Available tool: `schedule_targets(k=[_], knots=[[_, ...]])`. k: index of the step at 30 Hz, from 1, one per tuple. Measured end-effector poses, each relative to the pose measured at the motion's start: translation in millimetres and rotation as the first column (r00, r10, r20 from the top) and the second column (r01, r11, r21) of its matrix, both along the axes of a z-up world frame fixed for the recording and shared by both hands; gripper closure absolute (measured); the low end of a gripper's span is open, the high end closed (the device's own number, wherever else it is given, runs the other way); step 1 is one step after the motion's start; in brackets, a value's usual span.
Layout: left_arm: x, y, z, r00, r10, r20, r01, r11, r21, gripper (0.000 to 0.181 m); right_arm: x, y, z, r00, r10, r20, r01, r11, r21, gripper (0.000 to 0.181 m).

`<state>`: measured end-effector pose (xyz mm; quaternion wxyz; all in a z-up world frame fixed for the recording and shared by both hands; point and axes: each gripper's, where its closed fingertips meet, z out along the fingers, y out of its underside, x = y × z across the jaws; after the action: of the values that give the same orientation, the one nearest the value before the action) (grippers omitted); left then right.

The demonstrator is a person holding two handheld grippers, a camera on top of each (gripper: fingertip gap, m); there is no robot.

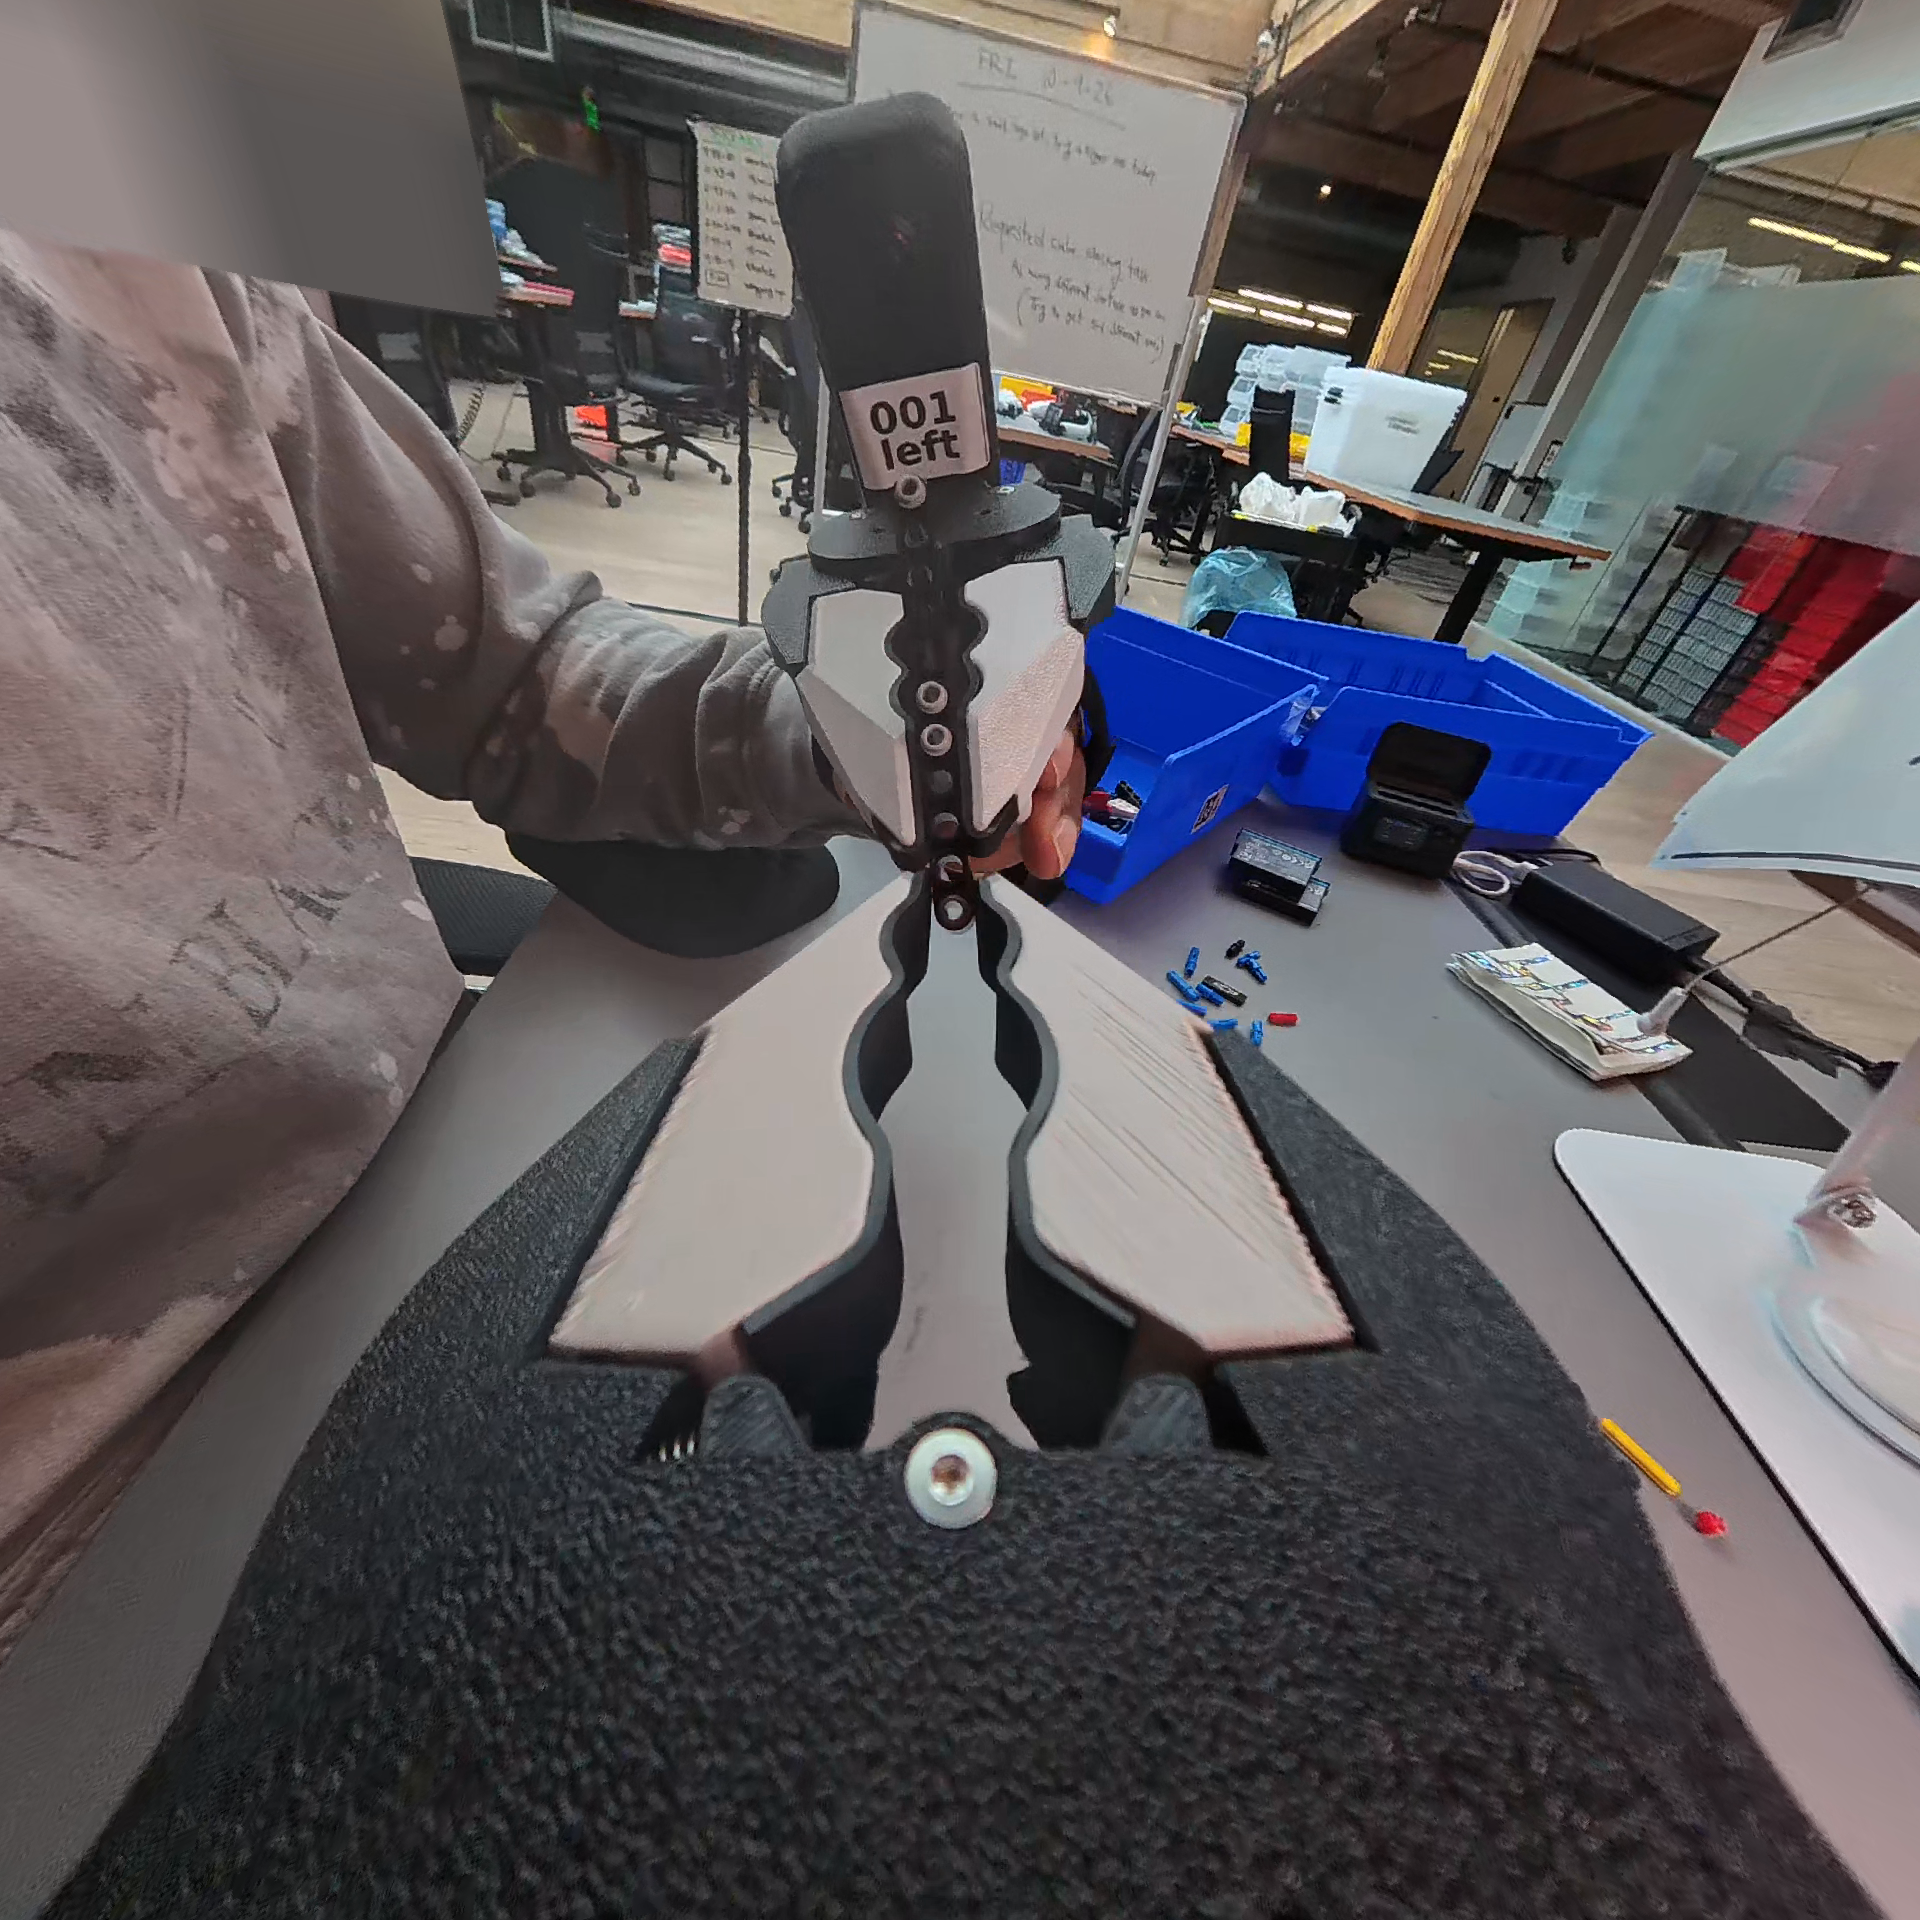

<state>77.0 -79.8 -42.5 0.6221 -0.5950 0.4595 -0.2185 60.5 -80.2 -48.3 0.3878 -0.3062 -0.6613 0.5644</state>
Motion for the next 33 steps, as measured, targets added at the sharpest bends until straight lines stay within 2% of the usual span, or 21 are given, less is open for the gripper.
schedule_targets(k=[9, 17, 25, 33], knots=[[-3, 1, -21, 0.991, 0.000, -0.136, -0.008, 0.998, -0.059, 0.176, -3, 1, -21, 0.997, -0.015, 0.072, 0.007, 0.994, 0.112, 0.174], [-10, 3, -44, 0.954, 0.028, -0.298, -0.060, 0.993, -0.099, 0.176, -10, 4, -43, 0.988, -0.064, 0.144, 0.030, 0.973, 0.229, 0.174], [-12, 2, -50, 0.948, 0.031, -0.318, -0.070, 0.991, -0.111, 0.176, -11, 5, -49, 0.982, -0.093, 0.167, 0.050, 0.967, 0.248, 0.166], [-16, 3, -52, 0.946, 0.040, -0.323, -0.080, 0.991, -0.112, 0.175, -11, 7, -50, 0.981, -0.099, 0.165, 0.055, 0.967, 0.250, 0.176]])
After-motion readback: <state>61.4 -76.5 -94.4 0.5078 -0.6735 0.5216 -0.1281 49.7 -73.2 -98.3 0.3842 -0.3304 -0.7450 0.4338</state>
